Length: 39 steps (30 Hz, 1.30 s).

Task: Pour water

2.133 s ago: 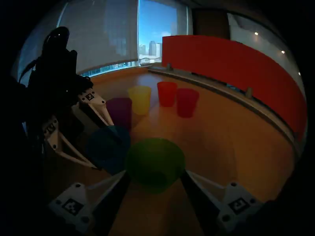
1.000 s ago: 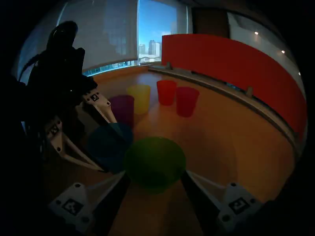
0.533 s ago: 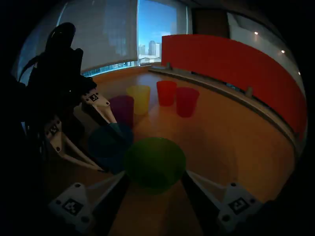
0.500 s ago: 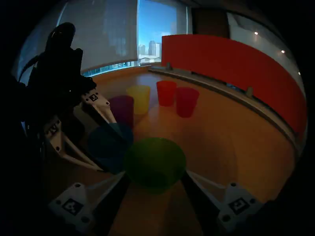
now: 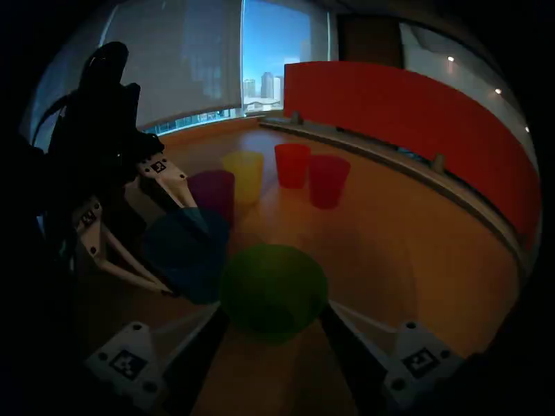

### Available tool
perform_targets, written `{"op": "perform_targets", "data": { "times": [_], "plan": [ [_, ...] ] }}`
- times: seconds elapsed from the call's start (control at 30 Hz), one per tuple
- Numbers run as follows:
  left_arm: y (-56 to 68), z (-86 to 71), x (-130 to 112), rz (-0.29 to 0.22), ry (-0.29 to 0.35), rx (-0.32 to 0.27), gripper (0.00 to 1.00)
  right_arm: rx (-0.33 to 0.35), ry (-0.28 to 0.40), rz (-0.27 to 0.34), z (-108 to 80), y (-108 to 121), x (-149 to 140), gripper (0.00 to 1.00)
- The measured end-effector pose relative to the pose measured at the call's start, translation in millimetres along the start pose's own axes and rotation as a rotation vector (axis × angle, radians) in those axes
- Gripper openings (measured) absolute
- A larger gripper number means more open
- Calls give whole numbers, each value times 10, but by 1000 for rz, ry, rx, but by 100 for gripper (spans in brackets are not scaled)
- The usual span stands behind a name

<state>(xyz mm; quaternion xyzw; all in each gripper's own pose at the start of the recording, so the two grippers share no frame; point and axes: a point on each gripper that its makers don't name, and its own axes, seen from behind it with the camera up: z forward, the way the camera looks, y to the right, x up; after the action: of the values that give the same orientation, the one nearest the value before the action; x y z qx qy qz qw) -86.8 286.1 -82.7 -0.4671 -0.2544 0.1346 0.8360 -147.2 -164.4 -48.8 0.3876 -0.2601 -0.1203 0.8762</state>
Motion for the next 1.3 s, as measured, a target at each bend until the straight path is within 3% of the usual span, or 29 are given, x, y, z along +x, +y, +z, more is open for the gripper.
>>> {"op": "perform_targets", "data": {
  "times": [0.87,1.3],
  "plan": [
    [-351,-743,587,-37,202,108,78,-14,21,0,24,9,113,92],
    [-409,-835,633,-32,215,119,78,-12,35,-2,31,-4,164,91]
  ]
}}
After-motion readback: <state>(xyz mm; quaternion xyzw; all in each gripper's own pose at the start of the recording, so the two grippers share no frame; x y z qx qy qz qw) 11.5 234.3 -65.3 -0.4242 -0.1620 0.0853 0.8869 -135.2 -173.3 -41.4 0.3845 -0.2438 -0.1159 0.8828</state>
